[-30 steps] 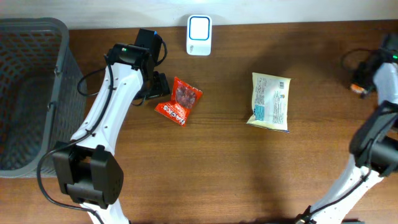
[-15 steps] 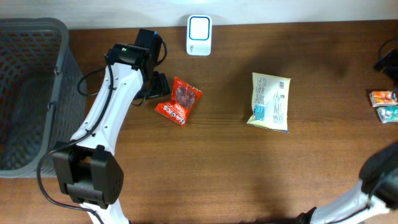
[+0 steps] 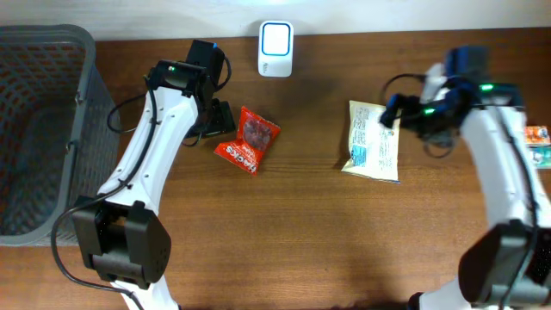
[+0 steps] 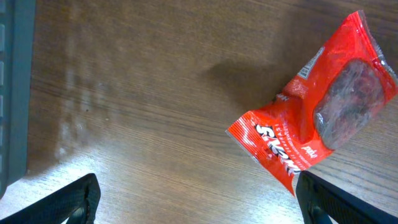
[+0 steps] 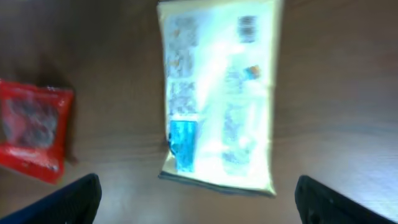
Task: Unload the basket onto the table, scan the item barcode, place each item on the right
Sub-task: 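Carry the orange pack to the right table edge and release it, then grasp the yellow snack bag with the right gripper, then lift the yellow snack bag up to the barcode scanner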
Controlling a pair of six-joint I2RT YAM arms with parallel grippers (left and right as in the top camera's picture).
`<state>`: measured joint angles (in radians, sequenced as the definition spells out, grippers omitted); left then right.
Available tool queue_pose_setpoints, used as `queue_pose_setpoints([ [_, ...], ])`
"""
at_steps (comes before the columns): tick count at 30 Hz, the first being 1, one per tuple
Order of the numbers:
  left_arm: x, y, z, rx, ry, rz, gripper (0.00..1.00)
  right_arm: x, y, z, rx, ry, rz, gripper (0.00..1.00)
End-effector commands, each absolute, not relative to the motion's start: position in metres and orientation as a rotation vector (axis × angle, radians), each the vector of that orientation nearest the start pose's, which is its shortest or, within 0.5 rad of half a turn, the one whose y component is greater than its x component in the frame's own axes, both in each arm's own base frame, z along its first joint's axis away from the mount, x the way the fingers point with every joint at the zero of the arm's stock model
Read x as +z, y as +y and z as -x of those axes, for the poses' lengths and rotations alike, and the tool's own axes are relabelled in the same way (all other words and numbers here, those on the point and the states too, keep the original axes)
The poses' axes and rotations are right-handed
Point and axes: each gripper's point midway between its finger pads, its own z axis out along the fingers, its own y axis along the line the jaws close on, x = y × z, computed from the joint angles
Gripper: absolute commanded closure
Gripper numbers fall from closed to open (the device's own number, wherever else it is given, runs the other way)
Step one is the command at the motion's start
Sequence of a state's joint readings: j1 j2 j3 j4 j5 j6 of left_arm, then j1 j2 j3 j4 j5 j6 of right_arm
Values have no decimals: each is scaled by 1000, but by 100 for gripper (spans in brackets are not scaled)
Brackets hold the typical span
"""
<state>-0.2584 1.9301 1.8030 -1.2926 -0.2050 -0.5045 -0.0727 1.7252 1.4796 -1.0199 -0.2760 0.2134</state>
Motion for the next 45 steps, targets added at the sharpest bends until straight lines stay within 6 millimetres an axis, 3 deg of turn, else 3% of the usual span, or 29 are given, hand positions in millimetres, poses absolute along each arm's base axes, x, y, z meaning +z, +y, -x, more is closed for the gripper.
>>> queue_pose_setpoints([
  [1,148,-67,-396,197,2900,371,1,110,42,-385,437,2862,-277,1],
  [4,148,-67,-396,197,2900,371,1,77,44,-379,412,2905,-276,1],
  [7,148,-67,-396,197,2900,371,1,60,40,-364,380,2962,-296,1],
  [9,148,-67,-396,196,2900,371,1,48,23,-355,231,2993,-319,1],
  [11,148,-67,-396,197,2900,371,1,44,10,-356,214,2974,-408,1],
  [16,148,-67,-396,196,2900,371,1,44,1,-373,356,2881,-462,1],
  [17,148,-67,-396,197,2900,371,1,37,1,-373,351,2883,-464,4],
  [18,148,-67,-396,197,2900,371,1,30,-2,-372,349,2891,-484,22],
  [23,148,-67,-396,196,2900,371,1,0,3,-374,547,2893,-612,22],
  [24,148,-67,-396,197,2900,371,1,-6,4,-372,548,2908,-618,31],
  [25,148,-67,-396,197,2900,371,1,-11,4,-371,549,2919,-623,49],
  [26,148,-67,-396,197,2900,371,1,-11,4,-370,550,2923,-626,82],
  [27,148,-67,-396,197,2900,371,1,-7,4,-372,555,2910,-619,96],
  [30,148,-67,-396,197,2900,371,1,32,-4,-388,496,2862,-586,96],
  [32,148,-67,-396,197,2900,371,1,84,-43,-398,101,2834,-588,96],
  [33,148,-67,-396,197,2900,371,1,126,-82,-394,-390,2745,-688,96],
  [34,148,-67,-396,197,2900,371,1,157,-90,-391,-742,2588,-720,96],
  [35,148,-67,-396,197,2900,371,1,163,-84,-391,-868,2506,-705,96],
  [38,148,-67,-396,197,2900,371,1,163,-69,-395,-1092,2369,-609,96],
  [41,148,-67,-396,197,2900,371,1,138,-45,-406,-1281,2324,-423,96],
  [43,148,-67,-396,197,2900,371,1,108,-27,-411,-1409,2308,-273,96],
  [45,148,-67,-396,197,2900,371,1,91,-9,-411,-1477,2298,-147,88],
])
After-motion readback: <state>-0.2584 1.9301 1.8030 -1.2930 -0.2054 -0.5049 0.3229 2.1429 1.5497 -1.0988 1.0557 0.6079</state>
